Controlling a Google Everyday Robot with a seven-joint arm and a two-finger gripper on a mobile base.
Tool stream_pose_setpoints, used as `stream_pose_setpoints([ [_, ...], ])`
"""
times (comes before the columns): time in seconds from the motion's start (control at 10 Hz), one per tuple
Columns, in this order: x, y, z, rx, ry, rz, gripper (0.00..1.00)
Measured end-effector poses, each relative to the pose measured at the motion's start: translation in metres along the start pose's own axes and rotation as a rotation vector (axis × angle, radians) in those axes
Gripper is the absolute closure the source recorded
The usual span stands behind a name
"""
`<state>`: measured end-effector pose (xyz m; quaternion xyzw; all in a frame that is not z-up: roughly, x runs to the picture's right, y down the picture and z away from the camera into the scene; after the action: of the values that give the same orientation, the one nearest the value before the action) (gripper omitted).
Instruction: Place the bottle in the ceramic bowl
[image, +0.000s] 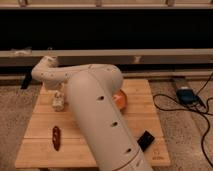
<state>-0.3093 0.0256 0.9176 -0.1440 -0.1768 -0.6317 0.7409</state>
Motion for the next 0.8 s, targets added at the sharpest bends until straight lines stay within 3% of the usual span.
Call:
stream_pose_setpoints([
  [0.4,-0.010,0.006,0.014,-0.042,-0.078,-0.085,0.22],
  [0.7,-0.016,0.018,0.016,-0.054,-0.160,-0.128,0.52],
  [0.8,-0.015,0.022,0.016,-0.056,-0.164,-0.126,0.60],
])
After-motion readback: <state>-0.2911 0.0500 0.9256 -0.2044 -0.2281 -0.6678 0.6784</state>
